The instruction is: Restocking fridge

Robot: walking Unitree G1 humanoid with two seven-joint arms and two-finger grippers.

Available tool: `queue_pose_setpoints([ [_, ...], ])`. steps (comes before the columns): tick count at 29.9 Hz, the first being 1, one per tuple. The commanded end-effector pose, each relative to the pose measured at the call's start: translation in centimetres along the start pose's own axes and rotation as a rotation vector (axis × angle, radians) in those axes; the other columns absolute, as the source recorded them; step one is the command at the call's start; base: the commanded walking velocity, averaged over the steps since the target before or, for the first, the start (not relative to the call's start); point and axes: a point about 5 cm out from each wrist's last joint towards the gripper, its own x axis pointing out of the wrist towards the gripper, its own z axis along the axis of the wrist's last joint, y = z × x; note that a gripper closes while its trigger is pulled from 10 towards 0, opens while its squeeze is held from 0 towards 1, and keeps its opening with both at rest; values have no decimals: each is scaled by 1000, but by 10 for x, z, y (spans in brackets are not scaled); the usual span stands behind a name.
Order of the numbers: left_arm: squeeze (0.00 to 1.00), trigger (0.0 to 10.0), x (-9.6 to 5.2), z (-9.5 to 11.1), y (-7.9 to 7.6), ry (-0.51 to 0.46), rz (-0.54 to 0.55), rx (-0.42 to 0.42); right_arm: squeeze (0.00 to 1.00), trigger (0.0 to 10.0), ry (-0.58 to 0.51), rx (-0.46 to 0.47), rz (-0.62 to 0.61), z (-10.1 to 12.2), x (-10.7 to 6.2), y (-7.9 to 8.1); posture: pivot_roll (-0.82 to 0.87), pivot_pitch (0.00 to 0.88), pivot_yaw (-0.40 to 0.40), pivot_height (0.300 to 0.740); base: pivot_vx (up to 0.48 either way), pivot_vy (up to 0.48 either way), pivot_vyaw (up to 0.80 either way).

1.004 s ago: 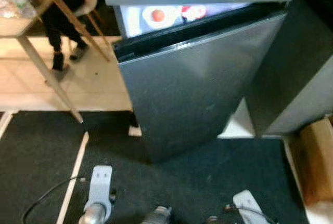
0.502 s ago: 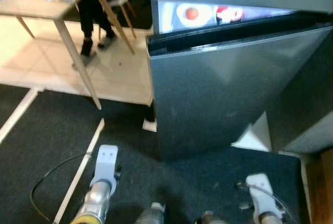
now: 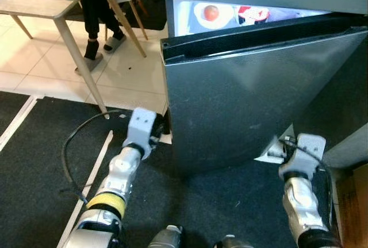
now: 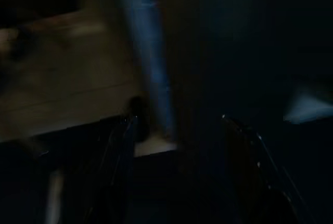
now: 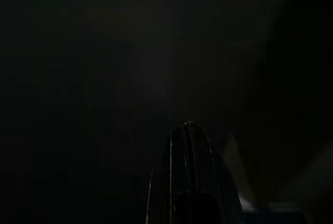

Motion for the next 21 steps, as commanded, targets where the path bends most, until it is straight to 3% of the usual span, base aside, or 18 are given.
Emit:
queue_pose_setpoints([
  [1,0,10000,0,-6,-15,25,-70,2,0,10000,7,4,-5,-1,-2,-1,-82,171,-14,740,0,0,0],
  [5,0,10000,2,1,-36,-5,-156,24,0,10000,-39,23,18,12,2,5,-84,170,-13,740,0,0,0],
  [9,0,10000,7,11,-41,-51,-135,51,0,10000,-32,24,25,11,0,6,-88,168,-11,740,0,0,0],
  [13,0,10000,8,17,-38,-74,-100,76,0,10000,-18,21,26,8,-2,6,-88,167,-10,740,0,0,0],
  [16,0,10000,8,22,-20,-88,-8,114,0,10000,30,-2,14,-1,-5,1,-85,166,-11,740,344,0,0],
  [21,0,10000,7,23,-16,-86,5,116,0,10000,110,-61,-10,-21,-13,-9,-84,165,-10,740,409,0,0],
])
